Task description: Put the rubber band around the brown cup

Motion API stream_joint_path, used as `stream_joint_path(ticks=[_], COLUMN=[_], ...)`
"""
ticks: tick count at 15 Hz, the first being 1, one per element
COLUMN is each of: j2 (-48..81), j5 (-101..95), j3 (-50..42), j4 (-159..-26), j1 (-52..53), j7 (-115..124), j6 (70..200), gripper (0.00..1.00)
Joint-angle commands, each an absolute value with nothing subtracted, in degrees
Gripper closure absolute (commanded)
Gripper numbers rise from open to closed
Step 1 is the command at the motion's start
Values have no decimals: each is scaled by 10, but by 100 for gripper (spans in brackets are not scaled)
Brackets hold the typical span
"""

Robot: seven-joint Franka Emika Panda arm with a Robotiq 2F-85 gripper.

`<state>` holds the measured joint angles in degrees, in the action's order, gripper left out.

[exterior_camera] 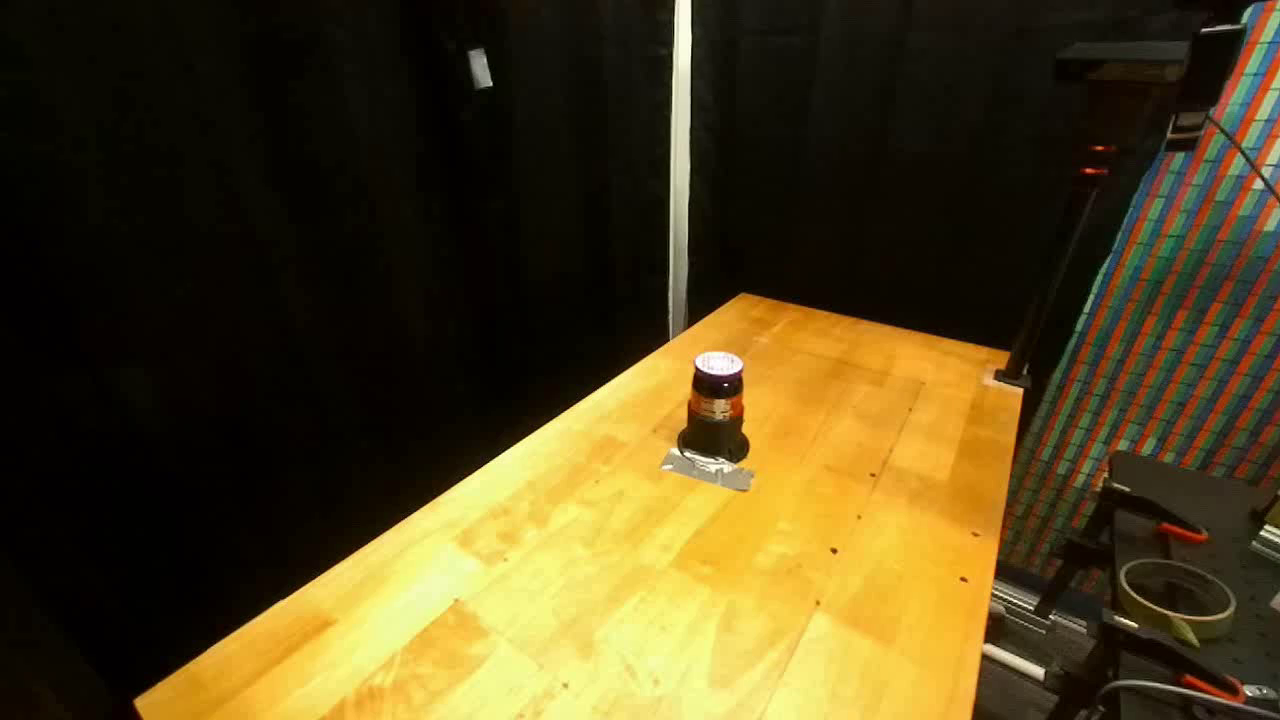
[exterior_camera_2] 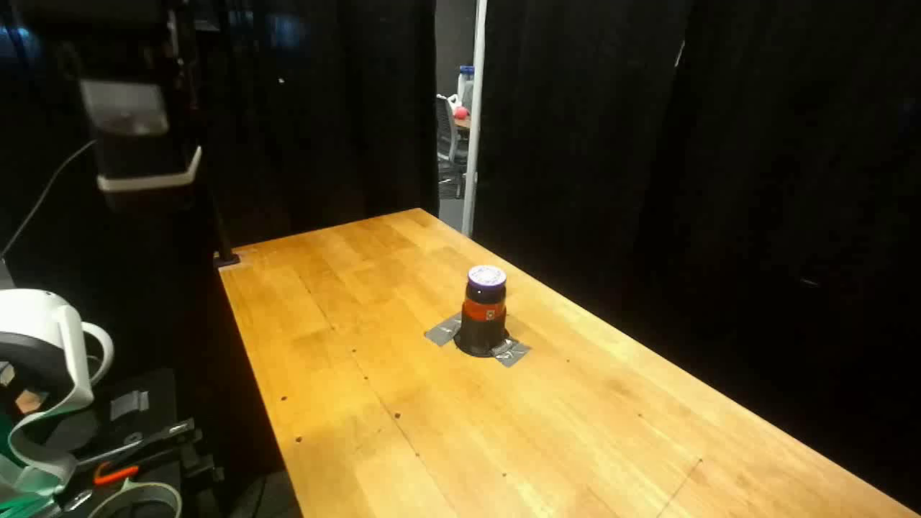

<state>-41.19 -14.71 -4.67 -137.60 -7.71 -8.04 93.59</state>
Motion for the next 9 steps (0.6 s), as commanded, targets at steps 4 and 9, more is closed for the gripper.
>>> stream_joint_path(ticks=[4,9], j2=[-415,-292], j5=[-152,-144], j3=[-55,0], j4=[-1367,-1276], j1=[-65,-35], j7=[-75,-39], j6=[933,917], gripper=[0,0])
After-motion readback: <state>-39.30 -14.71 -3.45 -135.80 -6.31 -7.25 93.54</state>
